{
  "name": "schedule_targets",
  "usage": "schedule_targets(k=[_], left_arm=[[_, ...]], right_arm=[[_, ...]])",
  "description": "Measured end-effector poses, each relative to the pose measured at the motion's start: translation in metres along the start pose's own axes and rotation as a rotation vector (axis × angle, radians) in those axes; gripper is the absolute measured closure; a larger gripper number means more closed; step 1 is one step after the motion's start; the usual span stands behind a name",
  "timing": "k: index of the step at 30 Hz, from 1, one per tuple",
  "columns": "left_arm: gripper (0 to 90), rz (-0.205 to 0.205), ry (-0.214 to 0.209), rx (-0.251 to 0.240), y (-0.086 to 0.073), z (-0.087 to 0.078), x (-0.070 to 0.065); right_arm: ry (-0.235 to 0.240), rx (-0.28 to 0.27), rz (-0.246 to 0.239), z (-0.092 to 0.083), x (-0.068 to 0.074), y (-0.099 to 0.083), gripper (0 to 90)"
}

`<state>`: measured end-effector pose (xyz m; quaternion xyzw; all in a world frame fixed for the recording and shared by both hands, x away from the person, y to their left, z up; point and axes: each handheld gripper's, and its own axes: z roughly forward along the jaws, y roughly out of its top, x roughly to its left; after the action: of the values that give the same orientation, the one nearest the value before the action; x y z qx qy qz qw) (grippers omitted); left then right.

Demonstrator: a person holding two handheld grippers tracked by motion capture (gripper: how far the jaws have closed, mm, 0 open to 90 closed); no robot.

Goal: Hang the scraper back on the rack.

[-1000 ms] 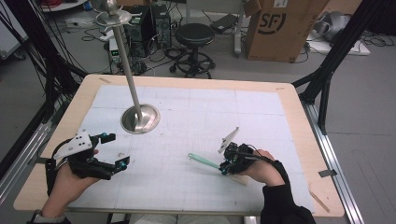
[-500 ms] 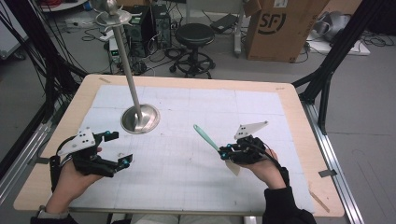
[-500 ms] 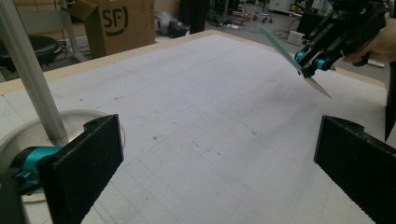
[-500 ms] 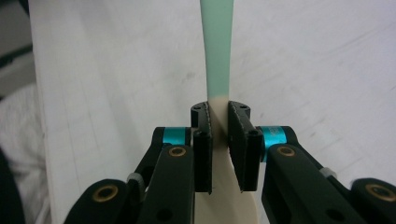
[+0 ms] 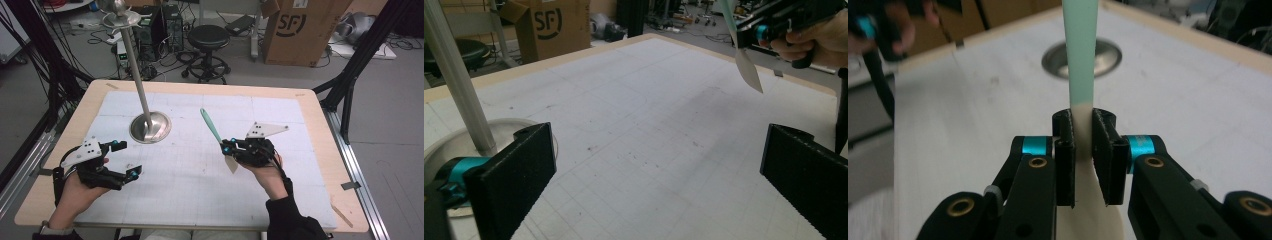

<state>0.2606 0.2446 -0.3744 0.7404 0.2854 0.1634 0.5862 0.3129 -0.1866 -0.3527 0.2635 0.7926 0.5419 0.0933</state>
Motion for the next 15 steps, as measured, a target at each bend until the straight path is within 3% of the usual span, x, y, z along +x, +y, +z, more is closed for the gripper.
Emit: schedule_targets(k=[4, 7, 15], left_arm=[[1.9, -0.003, 0.003, 0.004, -0.001, -0.001, 0.001], [1.8, -0.005, 0.008, 0.004, -0.002, -0.002, 0.001], [1.9, -0.005, 0.026, -0.004, -0.002, -0.012, 0.0]], right_arm=[[0.031, -0.06, -0.002, 0.005, 0.003, 0.01, 80.4], [0.005, -0.051, -0.042, 0.015, 0.004, 0.026, 80.3], [-0.041, -0.098, -0.062, 0.032, 0.0, 0.055, 80.3]])
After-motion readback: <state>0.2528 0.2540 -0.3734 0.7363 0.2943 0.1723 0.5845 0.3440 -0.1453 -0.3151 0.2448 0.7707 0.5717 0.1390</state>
